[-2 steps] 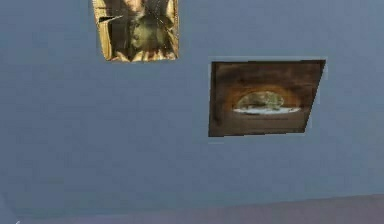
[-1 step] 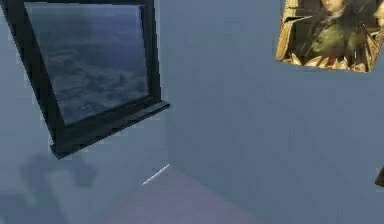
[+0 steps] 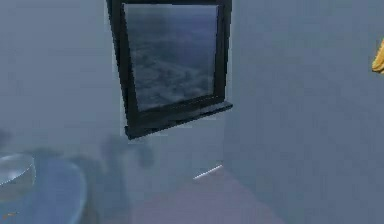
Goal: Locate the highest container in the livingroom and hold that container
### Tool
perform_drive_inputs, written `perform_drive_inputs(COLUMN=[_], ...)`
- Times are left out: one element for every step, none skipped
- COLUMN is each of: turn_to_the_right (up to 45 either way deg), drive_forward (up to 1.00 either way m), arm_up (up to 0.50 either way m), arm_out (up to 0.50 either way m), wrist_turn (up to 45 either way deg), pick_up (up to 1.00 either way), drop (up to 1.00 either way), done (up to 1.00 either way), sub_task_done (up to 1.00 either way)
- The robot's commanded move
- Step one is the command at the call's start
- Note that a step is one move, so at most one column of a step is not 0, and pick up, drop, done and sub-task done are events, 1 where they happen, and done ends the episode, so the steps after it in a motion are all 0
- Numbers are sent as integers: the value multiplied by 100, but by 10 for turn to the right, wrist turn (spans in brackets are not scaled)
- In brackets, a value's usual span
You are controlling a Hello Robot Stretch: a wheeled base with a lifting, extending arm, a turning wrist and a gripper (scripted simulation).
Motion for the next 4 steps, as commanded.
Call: perform_drive_inputs(turn_to_the_right=[0, 450, 450, 450], drive_forward=[75, 0, 0, 0], arm_up=[0, 0, 0, 0], arm_out=[0, 0, 0, 0], wrist_turn=[0, 0, 0, 0], pick_up=[0, 0, 0, 0], drop=[0, 0, 0, 0], done=[0, 0, 0, 0], sub_task_done=[0, 0, 0, 0])
